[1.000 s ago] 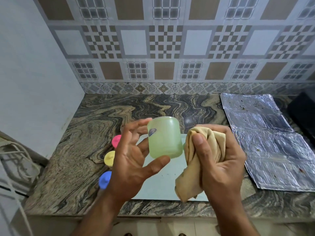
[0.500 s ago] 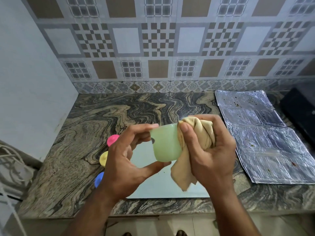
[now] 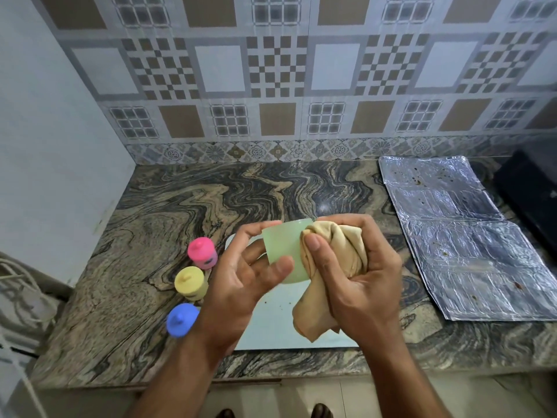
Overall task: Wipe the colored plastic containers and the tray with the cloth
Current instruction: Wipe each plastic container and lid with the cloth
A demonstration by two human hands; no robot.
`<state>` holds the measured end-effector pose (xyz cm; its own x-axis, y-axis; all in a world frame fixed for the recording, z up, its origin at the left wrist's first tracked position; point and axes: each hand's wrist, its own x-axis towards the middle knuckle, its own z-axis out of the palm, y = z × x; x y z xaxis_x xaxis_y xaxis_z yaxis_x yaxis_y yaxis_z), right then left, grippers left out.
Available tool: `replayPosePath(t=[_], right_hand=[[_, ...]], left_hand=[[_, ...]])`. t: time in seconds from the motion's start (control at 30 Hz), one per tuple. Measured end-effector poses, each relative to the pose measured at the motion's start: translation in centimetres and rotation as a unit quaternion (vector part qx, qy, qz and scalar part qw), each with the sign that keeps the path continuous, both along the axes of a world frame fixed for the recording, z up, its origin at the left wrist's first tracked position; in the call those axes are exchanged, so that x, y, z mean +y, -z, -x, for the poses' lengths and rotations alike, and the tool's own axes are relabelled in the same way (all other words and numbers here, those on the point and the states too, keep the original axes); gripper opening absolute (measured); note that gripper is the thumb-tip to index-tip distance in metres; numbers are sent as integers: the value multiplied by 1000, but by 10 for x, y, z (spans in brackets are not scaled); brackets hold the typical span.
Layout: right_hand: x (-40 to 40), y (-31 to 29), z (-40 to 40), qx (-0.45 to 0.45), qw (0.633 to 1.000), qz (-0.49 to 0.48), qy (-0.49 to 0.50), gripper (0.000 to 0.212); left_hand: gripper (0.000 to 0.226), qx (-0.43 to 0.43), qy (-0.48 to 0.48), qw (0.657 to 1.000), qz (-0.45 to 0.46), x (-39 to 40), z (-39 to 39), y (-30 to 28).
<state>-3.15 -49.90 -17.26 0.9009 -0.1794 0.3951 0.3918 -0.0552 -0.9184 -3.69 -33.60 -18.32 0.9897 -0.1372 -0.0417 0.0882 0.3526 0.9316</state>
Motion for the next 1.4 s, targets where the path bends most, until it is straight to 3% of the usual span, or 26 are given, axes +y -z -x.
replayPosePath(t=[0.13, 0.27, 0.43, 0.53, 0.6, 0.67, 0.7, 0.77, 0.87, 1.07, 1.27, 1.4], right_hand=[[-2, -3, -7, 27, 999, -41, 15, 18], [-6, 5, -16, 78, 994, -68, 20, 19], [-11, 16, -13, 100, 991, -81, 29, 18], [-11, 17, -12, 106, 991, -72, 28, 19], [-12, 19, -14, 115, 990, -74, 36, 19], [-14, 24, -16, 123, 989, -78, 38, 22], [-15, 25, -17, 125, 988, -80, 39, 23], [-15, 29, -19, 125, 988, -77, 39, 24], [-14, 29, -19, 123, 989, -76, 40, 18], [-16, 29, -15, 117, 990, -62, 51, 20], [-22, 30, -10, 122, 988, -49, 82, 17], [-26, 33, -10, 125, 986, -63, 93, 22]], left_hand=[[81, 51, -10, 997, 48, -7, -9, 2], [92, 102, 40, 983, 149, 2, -14, 6], [80, 137, 68, 951, 268, 18, -21, 12], [78, 142, 62, 951, 266, 27, -30, 17], [73, 130, 0, 975, 178, 36, -47, 20], [63, 79, -103, 991, -29, 56, -77, 32], [60, 51, -151, 975, -153, 69, -95, 39], [62, 40, -203, 911, -358, 97, -129, 56], [64, 77, -192, 820, -534, 130, -168, 87], [68, 95, -116, 743, -652, 149, -200, 136], [68, 120, -78, 722, -677, 150, -204, 150], [85, 120, -61, 700, -701, 145, -207, 143]])
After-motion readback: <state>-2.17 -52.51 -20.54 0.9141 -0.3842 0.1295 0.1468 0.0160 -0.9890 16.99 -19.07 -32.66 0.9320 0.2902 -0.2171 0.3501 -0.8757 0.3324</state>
